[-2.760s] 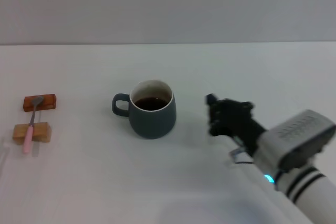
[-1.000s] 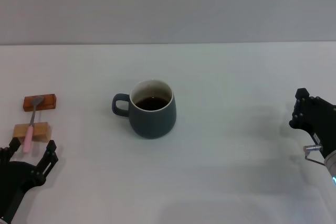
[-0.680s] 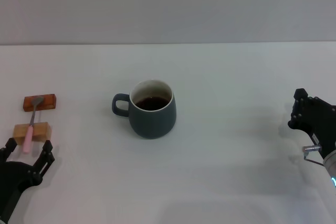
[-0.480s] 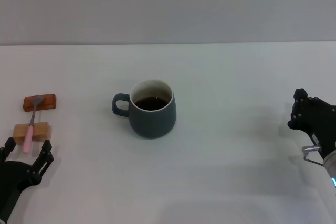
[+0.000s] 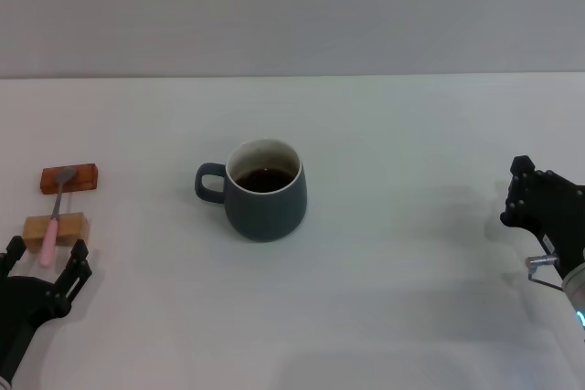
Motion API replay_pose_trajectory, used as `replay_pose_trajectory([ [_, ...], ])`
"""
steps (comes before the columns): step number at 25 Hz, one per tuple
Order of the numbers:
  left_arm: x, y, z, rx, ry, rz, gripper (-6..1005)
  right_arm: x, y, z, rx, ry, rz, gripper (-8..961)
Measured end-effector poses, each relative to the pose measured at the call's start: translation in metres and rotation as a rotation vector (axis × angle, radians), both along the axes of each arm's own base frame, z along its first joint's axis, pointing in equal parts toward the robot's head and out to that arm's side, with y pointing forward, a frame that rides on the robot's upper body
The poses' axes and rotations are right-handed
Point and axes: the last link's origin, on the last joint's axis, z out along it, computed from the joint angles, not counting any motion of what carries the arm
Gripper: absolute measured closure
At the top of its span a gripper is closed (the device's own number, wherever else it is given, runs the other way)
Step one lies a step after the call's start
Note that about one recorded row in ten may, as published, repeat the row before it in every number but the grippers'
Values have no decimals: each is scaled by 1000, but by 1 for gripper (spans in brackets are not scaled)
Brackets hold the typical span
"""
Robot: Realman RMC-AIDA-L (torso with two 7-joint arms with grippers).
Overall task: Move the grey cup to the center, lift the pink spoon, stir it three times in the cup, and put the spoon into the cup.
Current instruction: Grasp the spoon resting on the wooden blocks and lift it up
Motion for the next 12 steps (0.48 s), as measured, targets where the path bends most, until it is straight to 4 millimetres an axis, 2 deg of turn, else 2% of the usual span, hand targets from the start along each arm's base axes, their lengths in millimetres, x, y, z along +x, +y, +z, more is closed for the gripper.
replay_pose_trajectory([
  [5, -1, 1, 0, 4, -2, 8, 156, 1, -1, 0, 0, 0, -2, 953],
  [12, 0, 2, 0, 0, -1, 2, 207, 1, -1, 0, -1, -1, -1, 953],
])
